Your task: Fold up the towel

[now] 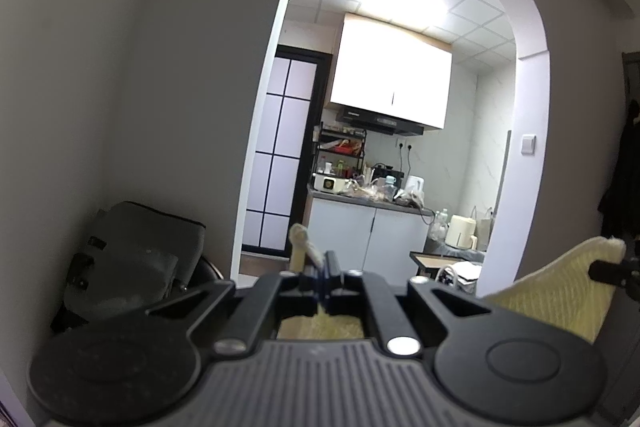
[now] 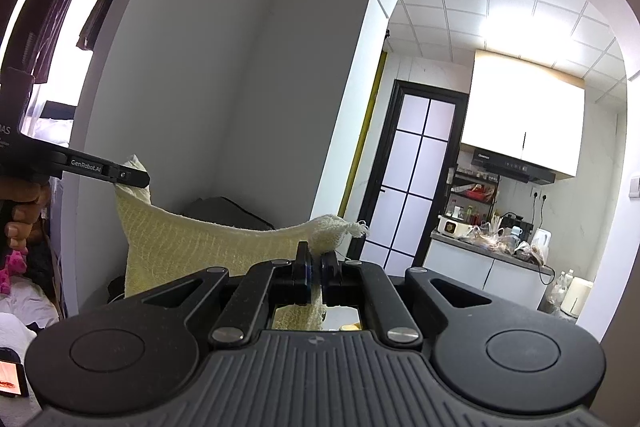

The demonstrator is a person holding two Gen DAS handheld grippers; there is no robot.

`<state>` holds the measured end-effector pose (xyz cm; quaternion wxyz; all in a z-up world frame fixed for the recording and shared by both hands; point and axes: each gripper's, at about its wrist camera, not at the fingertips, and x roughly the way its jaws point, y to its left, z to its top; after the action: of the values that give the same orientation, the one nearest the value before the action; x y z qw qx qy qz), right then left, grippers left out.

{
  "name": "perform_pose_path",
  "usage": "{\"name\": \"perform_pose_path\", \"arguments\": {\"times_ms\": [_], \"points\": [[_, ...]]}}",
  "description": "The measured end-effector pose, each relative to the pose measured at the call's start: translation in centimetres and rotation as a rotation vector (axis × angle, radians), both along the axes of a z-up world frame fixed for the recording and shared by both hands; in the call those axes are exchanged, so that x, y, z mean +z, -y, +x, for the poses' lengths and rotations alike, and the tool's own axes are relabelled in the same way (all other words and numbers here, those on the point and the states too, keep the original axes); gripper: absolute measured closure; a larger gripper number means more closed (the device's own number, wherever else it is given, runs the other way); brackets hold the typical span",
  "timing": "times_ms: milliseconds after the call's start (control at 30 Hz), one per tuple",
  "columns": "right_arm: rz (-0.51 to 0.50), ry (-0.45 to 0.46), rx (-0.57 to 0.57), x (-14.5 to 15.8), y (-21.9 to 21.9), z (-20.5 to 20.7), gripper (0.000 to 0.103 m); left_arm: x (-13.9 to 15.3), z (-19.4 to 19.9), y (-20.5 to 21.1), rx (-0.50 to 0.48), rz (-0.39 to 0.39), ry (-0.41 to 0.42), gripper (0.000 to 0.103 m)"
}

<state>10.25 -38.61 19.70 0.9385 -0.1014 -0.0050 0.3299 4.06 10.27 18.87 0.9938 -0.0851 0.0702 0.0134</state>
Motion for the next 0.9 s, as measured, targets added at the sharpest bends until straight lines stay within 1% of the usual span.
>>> {"name": "perform_pose_path", "arguments": {"times_ms": [200,267,400,467,633,767,900], "points": [[0.000,-0.009,-0.011,-0.1,-0.1,2.4,0.098,-0.1,2.2,-0.4,0.000,-0.001,-0.022,0.100],[0.000,-0.014,-0.013,-0.3,-0.3,3.4,0.098,0.0,3.6,-0.3,-0.001,0.001,-0.030,0.100],[-0.004,-0.019,-0.020,-0.3,-0.4,6.1,0.098,-0.2,5.2,-0.4,-0.005,0.006,-0.042,0.100],[-0.007,-0.018,-0.024,-0.1,-0.5,7.5,0.098,-0.4,6.8,-0.3,-0.009,0.006,-0.056,0.100],[-0.014,-0.017,-0.033,0.2,-0.7,11.2,0.098,-0.6,9.5,-0.4,-0.010,0.007,-0.073,0.100],[-0.020,-0.015,-0.041,0.5,-0.9,14.1,0.098,-0.1,12.3,-0.4,-0.010,0.011,-0.063,0.100],[-0.031,0.018,-0.051,1.4,-1.3,16.5,0.098,0.5,14.4,-0.3,-0.009,0.011,-0.042,0.100]]}}
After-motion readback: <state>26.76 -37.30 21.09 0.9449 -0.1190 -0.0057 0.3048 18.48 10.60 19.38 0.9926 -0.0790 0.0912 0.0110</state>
